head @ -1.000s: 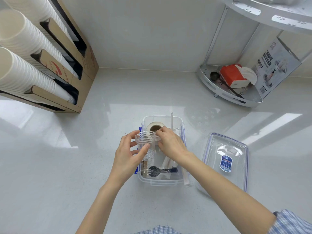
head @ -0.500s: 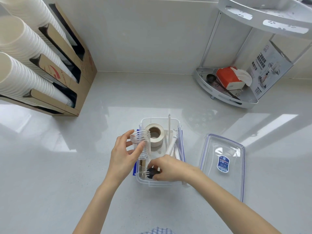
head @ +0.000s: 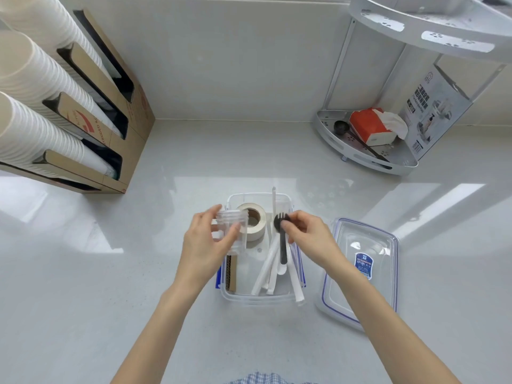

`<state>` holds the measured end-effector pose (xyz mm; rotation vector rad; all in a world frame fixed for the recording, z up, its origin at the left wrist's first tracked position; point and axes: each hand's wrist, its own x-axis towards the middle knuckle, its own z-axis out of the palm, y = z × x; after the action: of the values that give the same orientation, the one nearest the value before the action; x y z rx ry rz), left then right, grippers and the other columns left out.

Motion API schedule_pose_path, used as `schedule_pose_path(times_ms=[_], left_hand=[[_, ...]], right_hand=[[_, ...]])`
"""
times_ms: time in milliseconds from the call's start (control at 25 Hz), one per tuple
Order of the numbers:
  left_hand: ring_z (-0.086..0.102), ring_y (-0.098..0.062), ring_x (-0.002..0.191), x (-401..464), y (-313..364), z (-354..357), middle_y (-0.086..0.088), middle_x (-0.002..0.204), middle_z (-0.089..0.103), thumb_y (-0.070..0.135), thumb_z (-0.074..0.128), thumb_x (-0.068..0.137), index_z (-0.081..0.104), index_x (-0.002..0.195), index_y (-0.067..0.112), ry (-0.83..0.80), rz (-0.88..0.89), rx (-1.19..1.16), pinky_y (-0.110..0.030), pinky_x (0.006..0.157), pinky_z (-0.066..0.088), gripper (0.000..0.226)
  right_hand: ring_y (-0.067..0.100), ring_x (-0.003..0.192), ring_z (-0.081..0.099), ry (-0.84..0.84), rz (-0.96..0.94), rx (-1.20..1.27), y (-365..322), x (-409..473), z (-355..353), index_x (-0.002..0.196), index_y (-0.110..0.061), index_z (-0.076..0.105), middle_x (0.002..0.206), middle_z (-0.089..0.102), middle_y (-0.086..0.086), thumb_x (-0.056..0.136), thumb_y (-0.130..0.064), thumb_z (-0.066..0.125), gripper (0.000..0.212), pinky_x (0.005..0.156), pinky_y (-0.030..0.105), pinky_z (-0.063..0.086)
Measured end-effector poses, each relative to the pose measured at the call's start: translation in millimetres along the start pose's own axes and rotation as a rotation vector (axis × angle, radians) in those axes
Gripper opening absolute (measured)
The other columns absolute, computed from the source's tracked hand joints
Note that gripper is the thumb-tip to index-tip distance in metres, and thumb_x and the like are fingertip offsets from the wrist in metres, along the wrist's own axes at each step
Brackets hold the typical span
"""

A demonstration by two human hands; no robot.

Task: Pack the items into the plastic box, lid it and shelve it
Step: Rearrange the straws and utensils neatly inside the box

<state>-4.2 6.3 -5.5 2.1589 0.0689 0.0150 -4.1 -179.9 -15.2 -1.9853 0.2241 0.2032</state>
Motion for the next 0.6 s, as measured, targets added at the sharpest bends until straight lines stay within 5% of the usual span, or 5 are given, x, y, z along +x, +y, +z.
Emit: schedule_pose_path(times_ms=[120, 280, 480, 600], left_hand=[[0.058, -0.021, 0.101, -8.2, -2.1, 15.2, -0.005, 0.125, 0.049, 0.035, 0.056, 0.084, 0.040, 0.134, 0.018, -0.194, 0.051, 0.255, -0.033, 0.091, 0.047, 0.055], [0.052, -0.024, 0.109, -17.2, -3.7, 34.2, -0.004, 0.125, 0.046, 0.039, 0.048, 0.087, 0.037, 0.134, 0.015, -0.236, 0.122, 0.567, -0.031, 0.090, 0.038, 0.053], [0.064, -0.025, 0.074, -22.1, -21.3, 46.1, -0.005, 0.078, 0.064, 0.030, 0.083, 0.053, 0.067, 0.078, 0.012, -0.146, 0.272, 0.791, -0.035, 0.061, 0.049, 0.034], [0.066, -0.024, 0.076, -24.0, -23.8, 51.6, -0.001, 0.081, 0.068, 0.024, 0.086, 0.045, 0.067, 0.078, 0.017, -0.145, 0.277, 0.775, -0.033, 0.073, 0.041, 0.038]], right_hand=[[0.007, 0.056, 0.053, 0.083, 0.017, 0.008, 3.8, 2.4, -3.1, 0.080, -0.020, 0.058, 0.066, 0.056, -0.004, 0.091, -0.022, 0.050, 0.014, 0.055, 0.007, 0.039], [0.007, 0.057, 0.052, 0.096, 0.021, 0.019, 9.1, 1.1, -0.6, 0.084, -0.018, 0.057, 0.065, 0.053, -0.008, 0.092, -0.023, 0.050, 0.012, 0.050, 0.001, 0.036], [0.007, 0.057, 0.049, 0.095, 0.019, 0.032, 10.3, -0.4, 0.9, 0.083, -0.017, 0.056, 0.062, 0.051, -0.008, 0.092, -0.022, 0.049, 0.013, 0.050, 0.001, 0.036], [0.007, 0.056, 0.050, 0.103, 0.027, 0.039, 11.3, -0.6, 1.3, 0.084, -0.017, 0.057, 0.063, 0.052, -0.008, 0.092, -0.021, 0.049, 0.011, 0.050, 0.001, 0.037]])
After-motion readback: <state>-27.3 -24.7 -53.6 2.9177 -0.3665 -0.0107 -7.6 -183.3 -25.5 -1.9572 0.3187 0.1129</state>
